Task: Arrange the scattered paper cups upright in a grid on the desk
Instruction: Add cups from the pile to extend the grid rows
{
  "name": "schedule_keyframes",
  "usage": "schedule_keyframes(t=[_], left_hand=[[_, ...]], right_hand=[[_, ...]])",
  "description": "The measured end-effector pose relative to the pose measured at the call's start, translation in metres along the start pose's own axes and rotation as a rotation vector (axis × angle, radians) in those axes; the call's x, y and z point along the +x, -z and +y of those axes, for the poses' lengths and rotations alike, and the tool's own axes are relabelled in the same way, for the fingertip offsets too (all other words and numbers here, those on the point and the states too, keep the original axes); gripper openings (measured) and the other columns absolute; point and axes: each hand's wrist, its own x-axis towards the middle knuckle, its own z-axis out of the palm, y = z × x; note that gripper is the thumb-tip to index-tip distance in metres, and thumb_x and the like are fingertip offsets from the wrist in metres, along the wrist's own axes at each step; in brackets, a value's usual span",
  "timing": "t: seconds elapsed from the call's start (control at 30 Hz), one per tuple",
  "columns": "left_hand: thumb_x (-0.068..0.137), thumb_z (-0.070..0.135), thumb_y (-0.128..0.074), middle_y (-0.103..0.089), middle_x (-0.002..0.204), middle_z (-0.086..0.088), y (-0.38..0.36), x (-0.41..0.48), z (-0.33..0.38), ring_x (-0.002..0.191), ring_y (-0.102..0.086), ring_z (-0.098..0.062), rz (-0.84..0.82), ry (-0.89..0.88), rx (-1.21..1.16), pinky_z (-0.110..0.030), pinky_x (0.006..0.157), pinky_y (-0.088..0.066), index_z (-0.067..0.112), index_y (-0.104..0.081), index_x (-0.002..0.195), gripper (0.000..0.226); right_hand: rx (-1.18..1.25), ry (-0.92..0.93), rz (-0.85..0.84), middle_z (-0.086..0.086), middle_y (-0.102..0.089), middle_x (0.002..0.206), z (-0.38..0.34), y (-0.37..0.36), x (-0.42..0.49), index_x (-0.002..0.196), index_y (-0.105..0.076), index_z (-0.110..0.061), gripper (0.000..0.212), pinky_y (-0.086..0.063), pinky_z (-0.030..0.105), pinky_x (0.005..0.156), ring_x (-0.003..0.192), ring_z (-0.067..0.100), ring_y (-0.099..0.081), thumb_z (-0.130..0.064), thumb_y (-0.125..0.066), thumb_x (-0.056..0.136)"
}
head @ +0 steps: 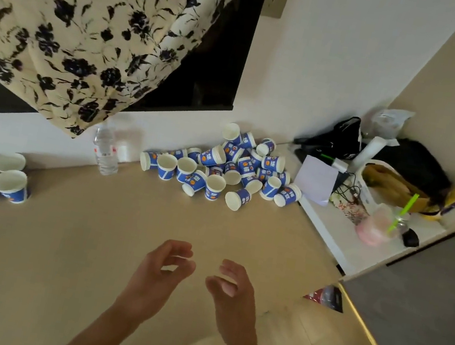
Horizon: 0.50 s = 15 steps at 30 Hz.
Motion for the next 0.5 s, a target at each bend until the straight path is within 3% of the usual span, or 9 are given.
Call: schedule_keyframes(t=[0.2, 0.3, 0.43, 0.5], left_hand=[[0.089, 0.011, -0.072, -0.071, 0.105, 0.004, -0.048, 0.050, 0.019, 0.090, -0.067, 0.000, 0.007, 0.046, 0.005, -0.011, 0.071, -0.050, 0.023, -0.066, 0.103, 0.020], [0.089, 0.013, -0.072, -0.072, 0.104, 0.005, -0.066, 0.069, 0.020, 0.089, -0.067, 0.002, 0.058, 0.086, 0.013, -0.011, 0.070, -0.050, 0.026, -0.066, 0.103, 0.020], [0.090, 0.014, -0.071, -0.071, 0.104, 0.003, -0.090, 0.089, 0.016, 0.083, -0.066, 0.005, 0.190, 0.144, 0.006, -0.010, 0.069, -0.049, 0.022, -0.066, 0.105, 0.018], [0.090, 0.014, -0.071, -0.070, 0.103, 0.004, -0.102, 0.097, 0.015, 0.081, -0.066, 0.006, 0.274, 0.176, -0.025, -0.011, 0.071, -0.049, 0.021, -0.066, 0.106, 0.018]], right_hand=[[-0.107, -0.027, -0.012, -0.001, -0.067, 0.114, 0.002, 0.041, 0.069, 0.119, -0.061, -0.018, 0.038, -0.050, 0.012, 0.074, 0.093, 0.001, -0.069, -0.012, -0.077, 0.086], [-0.232, -0.022, -0.087, 0.000, -0.065, 0.115, 0.006, 0.059, 0.114, 0.123, -0.059, -0.018, 0.042, -0.049, 0.010, 0.075, 0.099, 0.007, -0.068, -0.010, -0.075, 0.086], [-0.511, 0.098, -0.195, 0.000, -0.059, 0.124, 0.010, 0.079, 0.199, 0.131, -0.055, -0.017, 0.054, -0.049, 0.034, 0.097, 0.112, 0.017, -0.060, -0.006, -0.071, 0.081], [-0.665, 0.196, -0.285, 0.004, -0.054, 0.130, 0.009, 0.081, 0.243, 0.135, -0.051, -0.015, 0.057, -0.044, 0.032, 0.100, 0.119, 0.020, -0.055, -0.001, -0.067, 0.081]])
